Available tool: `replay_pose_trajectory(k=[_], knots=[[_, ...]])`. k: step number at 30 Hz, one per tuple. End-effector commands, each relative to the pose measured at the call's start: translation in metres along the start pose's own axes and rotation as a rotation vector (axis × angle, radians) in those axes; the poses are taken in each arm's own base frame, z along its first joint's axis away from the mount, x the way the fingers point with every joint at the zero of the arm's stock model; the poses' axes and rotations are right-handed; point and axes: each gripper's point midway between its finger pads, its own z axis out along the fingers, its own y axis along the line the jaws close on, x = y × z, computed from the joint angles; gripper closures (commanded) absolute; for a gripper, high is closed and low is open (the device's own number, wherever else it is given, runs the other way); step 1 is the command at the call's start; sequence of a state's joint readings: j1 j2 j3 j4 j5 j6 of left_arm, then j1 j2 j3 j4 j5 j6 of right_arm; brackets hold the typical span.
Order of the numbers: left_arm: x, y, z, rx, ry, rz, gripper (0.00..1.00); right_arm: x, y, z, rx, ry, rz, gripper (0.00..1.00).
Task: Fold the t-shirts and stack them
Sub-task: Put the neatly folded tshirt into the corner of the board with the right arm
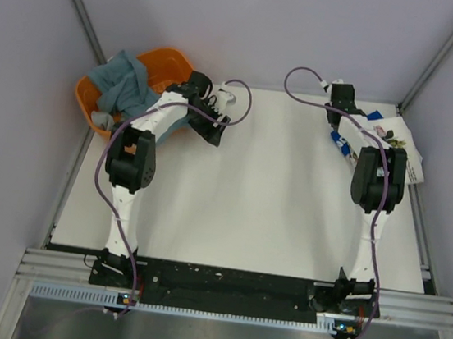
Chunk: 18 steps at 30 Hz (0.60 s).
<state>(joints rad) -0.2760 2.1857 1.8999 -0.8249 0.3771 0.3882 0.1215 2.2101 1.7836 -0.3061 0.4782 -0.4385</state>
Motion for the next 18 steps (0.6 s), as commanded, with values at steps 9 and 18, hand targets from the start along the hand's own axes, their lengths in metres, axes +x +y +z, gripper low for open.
replay_pose_trajectory(k=[9, 18], knots=[[-0.008, 0.001, 0.002, 0.022, -0.014, 0.027, 0.23, -0.02, 0.008, 0.003, -0.002, -0.038, -0.027, 0.8], [-0.006, 0.001, 0.006, 0.028, -0.007, 0.026, 0.23, -0.043, 0.012, -0.02, -0.062, -0.129, -0.028, 1.0]])
